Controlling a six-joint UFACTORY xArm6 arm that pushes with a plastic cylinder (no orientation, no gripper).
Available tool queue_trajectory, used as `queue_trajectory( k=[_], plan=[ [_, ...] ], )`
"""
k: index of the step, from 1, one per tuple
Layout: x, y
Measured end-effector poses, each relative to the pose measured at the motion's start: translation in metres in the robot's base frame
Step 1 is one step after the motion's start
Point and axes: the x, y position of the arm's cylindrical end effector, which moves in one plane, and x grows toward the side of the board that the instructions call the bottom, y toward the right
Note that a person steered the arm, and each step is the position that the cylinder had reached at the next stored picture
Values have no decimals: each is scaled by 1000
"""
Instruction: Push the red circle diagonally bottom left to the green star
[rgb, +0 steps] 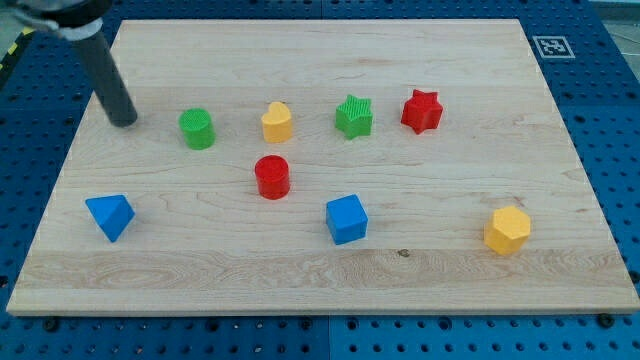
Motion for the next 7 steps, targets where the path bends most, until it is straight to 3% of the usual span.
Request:
queue_trajectory(
  k=[2, 7],
  plan=[
    [77, 77],
    [89, 204]
  ],
)
